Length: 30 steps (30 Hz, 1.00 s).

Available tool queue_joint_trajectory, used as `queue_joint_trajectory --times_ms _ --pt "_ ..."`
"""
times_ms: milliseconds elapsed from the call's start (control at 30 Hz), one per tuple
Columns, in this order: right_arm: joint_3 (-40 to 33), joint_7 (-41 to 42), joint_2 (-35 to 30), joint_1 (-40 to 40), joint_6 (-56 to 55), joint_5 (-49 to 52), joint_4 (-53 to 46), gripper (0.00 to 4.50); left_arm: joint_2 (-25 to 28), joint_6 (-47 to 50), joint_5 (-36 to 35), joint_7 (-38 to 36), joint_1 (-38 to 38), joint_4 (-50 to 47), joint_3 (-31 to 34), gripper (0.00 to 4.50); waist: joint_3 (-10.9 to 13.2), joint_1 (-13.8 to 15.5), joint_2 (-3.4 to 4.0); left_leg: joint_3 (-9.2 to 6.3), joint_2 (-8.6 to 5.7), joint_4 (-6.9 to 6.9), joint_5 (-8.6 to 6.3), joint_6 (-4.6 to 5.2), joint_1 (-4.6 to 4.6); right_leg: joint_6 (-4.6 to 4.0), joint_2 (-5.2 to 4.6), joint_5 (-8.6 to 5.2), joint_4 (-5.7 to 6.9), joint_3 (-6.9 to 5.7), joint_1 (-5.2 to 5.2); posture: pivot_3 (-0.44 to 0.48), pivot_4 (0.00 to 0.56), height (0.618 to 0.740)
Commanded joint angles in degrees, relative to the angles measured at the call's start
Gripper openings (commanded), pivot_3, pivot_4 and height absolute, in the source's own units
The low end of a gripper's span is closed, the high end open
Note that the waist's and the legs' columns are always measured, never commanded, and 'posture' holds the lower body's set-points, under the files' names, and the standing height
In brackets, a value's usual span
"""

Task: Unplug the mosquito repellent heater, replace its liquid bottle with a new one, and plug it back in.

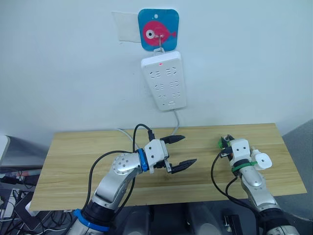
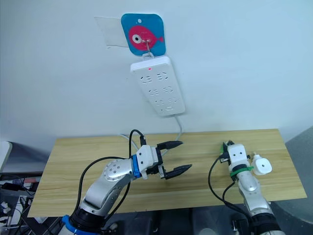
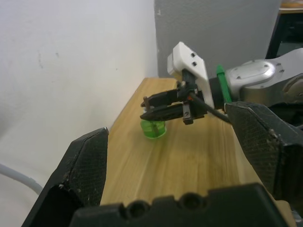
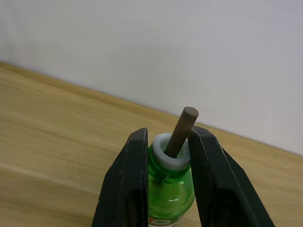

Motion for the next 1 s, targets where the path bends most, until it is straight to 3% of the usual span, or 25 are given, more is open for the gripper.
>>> queue_joint_trajectory --times_ms 33,333,667,1000 --pt "-1.97 0.08 0.1 -0.6 -4.21 -1.93 3.07 0.8 0.16 -0.46 0.08 -0.19 0.44 -2.91 -0.29 4.48 0.0 0.05 0.0 -0.02 0.0 0.0 0.0 0.01 0.0 0.0 0.0 0.0 0.0 -0.02 0.0 -0.073 0.29 0.74" --pt "-3.65 2.06 1.59 0.16 -4.68 -2.24 5.24 0.8 1.47 1.14 -0.15 0.16 2.47 -6.01 0.09 4.48 0.0 0.03 0.0 -0.03 0.02 -0.01 -0.03 0.06 0.03 0.0 0.0 0.0 0.07 0.0 0.0 -0.05 0.296 0.74" --pt "-5.79 5.75 0.39 4.83 -2.06 -1.07 0.22 4.38 2.63 2.32 -0.59 1.65 5.04 -7.92 1.97 4.5 0.0 0.19 0.02 -0.05 0.01 -0.01 -0.03 0.06 0.04 -0.01 0.0 0.0 0.08 0.0 0.01 -0.04 0.289 0.74" --pt "-5.95 19.66 -9.47 19.32 11.37 2.89 -31.91 4.45 4.65 2.38 -0.37 9.26 19.5 -16.23 9.72 4.5 0.06 0.58 0.11 -0.05 0.03 -0.08 -0.06 0.1 0.09 -0.06 -0.03 -0.04 0.06 0.12 0.04 -0.011 0.299 0.74"
